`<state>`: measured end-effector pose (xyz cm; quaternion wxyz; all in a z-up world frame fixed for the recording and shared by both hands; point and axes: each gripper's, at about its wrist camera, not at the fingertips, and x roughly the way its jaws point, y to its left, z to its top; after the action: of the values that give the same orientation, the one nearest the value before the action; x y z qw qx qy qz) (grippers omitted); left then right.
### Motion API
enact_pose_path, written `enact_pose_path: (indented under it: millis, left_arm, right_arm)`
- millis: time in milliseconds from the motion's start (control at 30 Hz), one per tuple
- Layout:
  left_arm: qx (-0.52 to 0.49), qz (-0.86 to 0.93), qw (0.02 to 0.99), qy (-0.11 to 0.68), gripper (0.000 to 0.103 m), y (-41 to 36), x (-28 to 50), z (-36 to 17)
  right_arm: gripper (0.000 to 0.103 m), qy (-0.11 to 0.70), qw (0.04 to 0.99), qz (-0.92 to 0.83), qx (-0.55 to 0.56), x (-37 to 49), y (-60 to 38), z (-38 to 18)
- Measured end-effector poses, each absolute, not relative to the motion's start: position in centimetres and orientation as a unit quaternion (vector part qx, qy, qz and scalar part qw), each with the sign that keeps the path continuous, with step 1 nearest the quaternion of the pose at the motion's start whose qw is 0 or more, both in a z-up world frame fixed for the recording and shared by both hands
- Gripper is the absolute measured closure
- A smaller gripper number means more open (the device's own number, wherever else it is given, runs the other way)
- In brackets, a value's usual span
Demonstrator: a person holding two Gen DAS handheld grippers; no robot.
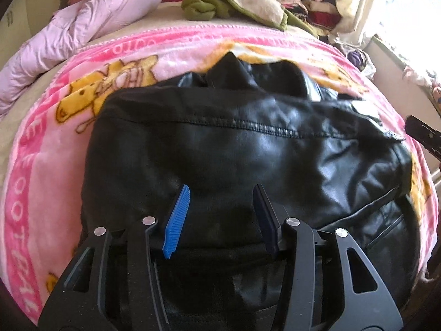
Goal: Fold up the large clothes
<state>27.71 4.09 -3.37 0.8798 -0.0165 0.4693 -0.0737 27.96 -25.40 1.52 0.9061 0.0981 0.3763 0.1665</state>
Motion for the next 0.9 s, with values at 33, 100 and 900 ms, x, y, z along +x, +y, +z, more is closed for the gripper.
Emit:
enact_pose_path:
  millis: [33, 100, 900]
  left_arm:
    - [-0.017, -0.076, 0.880, 0.469, 0.063, 4.2, 27.7, -3.5]
    - [-0.023, -0.081, 0.879, 0.470, 0.063, 4.6, 27.7, -3.8]
    - [0.006, -0.123, 0.882, 0.455, 0.047, 2.6, 24.8, -1.8]
  right_arm:
    - [0.069, 0.387, 0.904, 0.161, 0.087, 28.4, -24.8, 1.0]
    - [0.069, 0.403, 0.899, 0.152, 0.076, 28.8, -24.2, 0.1]
    - [0.066, 0.432, 0.882, 0.175, 0.073, 24.9, -23.5, -2.0]
